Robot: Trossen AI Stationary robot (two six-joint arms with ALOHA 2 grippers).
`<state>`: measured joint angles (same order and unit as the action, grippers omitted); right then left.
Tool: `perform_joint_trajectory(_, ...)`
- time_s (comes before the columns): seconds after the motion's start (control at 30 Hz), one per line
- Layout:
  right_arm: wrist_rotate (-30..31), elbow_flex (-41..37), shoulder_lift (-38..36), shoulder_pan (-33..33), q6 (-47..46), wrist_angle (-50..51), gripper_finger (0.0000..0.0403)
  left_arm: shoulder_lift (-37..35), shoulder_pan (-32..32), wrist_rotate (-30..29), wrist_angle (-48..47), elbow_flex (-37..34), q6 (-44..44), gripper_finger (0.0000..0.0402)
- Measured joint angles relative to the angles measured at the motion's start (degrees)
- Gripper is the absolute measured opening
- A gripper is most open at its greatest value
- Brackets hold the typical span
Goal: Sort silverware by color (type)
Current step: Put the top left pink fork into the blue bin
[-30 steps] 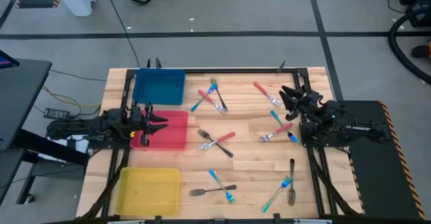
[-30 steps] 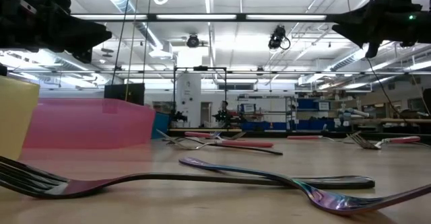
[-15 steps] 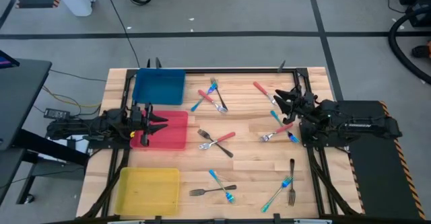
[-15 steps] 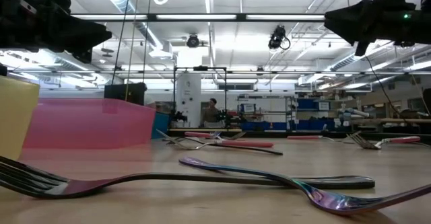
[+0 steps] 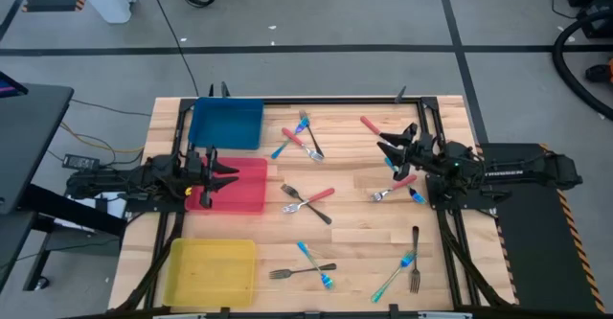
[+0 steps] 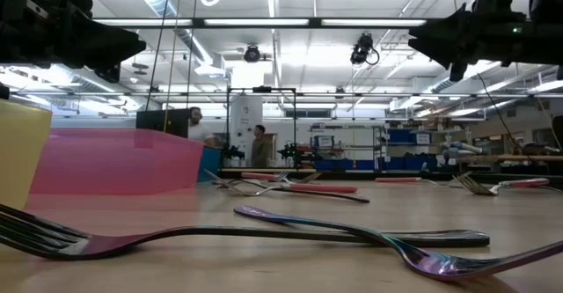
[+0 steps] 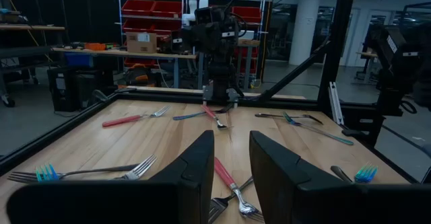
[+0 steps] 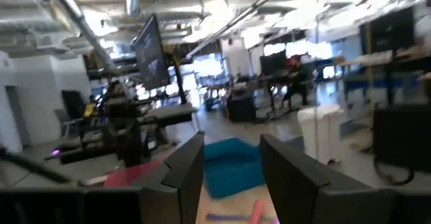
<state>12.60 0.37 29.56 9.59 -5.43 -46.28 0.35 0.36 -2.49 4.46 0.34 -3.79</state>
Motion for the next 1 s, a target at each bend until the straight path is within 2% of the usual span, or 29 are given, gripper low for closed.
perform_joint_trajectory(0.13,1.6,1.6,0.1,0.7,2.8,-2.6,0.0154,0.0,0.0,0.0,0.0,0.0,-1.6,0.0096)
perform_joint_trajectory(0.3,-1.5,5.8,0.7,1.1,5.8,-2.6,0.0154,0.0,0.0,0.0,0.0,0.0,-4.7,0.0096)
perform_joint_trajectory(0.47,-3.7,12.0,4.9,1.0,10.0,-0.3,0.0153,0.0,0.0,0.0,0.0,0.0,-4.6,0.0096)
perform_joint_trajectory(0.7,-3.7,24.1,17.9,1.1,9.9,10.3,0.0154,0.0,0.0,0.0,0.0,0.0,-4.6,0.0096)
perform_joint_trajectory(1.0,-2.2,33.6,35.2,1.1,8.4,10.9,0.0154,0.0,0.0,0.0,0.1,0.0,-4.6,0.0096)
